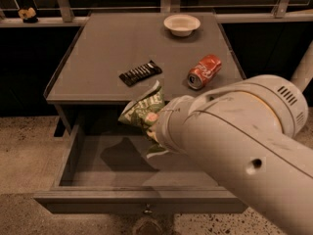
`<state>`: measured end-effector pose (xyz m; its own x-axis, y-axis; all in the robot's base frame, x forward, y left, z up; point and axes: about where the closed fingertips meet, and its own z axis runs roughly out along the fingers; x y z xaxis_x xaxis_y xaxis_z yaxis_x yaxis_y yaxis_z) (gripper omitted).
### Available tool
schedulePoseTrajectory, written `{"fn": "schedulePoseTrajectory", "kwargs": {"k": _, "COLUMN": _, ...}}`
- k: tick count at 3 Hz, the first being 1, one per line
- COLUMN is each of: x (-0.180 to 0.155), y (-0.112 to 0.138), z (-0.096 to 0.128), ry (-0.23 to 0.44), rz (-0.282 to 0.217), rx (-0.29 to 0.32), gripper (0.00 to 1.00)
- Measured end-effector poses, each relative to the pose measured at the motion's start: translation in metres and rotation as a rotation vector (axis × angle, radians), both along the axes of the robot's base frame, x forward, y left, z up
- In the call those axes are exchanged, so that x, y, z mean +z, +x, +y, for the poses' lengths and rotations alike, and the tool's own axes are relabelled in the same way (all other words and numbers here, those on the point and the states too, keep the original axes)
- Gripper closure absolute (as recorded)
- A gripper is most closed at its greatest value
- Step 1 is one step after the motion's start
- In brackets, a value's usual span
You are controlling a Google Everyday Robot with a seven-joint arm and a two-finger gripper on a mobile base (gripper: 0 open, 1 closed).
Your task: Pick green jalapeno chip bag from top drawer and place on counter
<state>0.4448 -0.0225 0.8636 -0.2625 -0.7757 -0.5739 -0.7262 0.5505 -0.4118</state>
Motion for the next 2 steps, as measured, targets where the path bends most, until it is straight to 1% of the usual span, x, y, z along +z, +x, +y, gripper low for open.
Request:
{"fn": "schedulePoseTrajectory", "kwargs": {"k": 1, "x": 0.034, "y": 0.015, "z": 0.023, "ry": -0.023, "rz": -0.078, "rx": 0.049, "gripper": 1.00}}
{"fn": "schedulePoseTrajectory", "kwargs": {"k": 2, "x": 0.074, "y": 0.039, "z": 0.037, "ry": -0.050, "rz": -0.168, "rx": 0.056, "gripper": 1.00}}
